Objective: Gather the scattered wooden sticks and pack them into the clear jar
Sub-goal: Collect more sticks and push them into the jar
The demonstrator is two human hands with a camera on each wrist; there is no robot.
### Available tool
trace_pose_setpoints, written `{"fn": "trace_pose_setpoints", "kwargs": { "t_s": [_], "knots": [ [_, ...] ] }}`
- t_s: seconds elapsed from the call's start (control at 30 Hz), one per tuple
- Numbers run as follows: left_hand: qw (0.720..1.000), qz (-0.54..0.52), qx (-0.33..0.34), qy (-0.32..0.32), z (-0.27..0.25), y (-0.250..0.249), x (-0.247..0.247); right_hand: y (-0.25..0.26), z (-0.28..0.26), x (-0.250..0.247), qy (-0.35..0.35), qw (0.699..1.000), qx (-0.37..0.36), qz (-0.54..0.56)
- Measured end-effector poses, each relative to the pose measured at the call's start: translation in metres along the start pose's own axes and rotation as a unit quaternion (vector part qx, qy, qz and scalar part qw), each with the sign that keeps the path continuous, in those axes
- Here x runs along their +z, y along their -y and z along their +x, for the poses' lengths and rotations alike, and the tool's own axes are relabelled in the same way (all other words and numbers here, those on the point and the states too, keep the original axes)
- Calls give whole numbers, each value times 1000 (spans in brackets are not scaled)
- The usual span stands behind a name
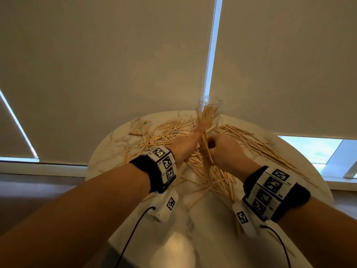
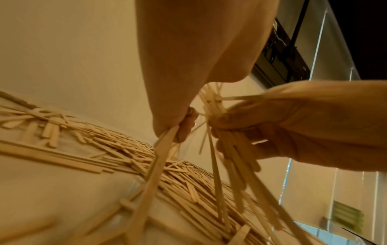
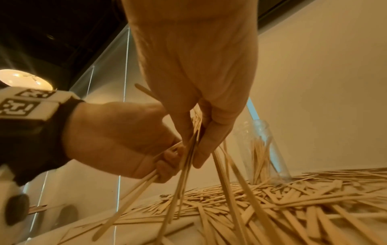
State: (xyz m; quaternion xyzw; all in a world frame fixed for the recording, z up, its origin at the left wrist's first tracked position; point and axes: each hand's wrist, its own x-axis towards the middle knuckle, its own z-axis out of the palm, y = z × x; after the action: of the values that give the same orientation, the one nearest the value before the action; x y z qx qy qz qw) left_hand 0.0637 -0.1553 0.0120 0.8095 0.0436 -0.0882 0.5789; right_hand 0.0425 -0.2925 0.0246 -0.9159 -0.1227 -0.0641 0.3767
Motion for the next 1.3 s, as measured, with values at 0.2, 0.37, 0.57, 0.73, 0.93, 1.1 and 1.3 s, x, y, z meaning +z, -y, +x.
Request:
{"fn": "trace_pose_setpoints", "kwargs": {
  "t_s": [0.2, 0.37, 0.57, 0.73, 0.93, 1.1, 1.3],
  "knots": [
    [998, 2, 45, -53, 31, 14, -1, 3, 15, 17, 30, 999, -30, -21],
    [993, 26, 38, -105, 39, 22, -12, -3, 14, 24, 55, 997, -29, -36],
    [989, -40, 106, -91, 30, 21, -16, -2, 13, 17, 24, 999, 6, -38],
    [984, -92, 140, -56, 18, 15, -11, 6, 9, 10, -12, 997, -26, -71],
    [975, -142, 170, -22, 4, 13, -3, 17, 12, 2, -28, 992, -37, -115],
    [968, -166, 187, -9, -1, 10, -7, 20, 3, 8, -58, 992, -95, -66],
    [969, -172, 168, -54, -7, 0, -11, 25, -7, 3, -3, 996, -62, -71]
  ]
}}
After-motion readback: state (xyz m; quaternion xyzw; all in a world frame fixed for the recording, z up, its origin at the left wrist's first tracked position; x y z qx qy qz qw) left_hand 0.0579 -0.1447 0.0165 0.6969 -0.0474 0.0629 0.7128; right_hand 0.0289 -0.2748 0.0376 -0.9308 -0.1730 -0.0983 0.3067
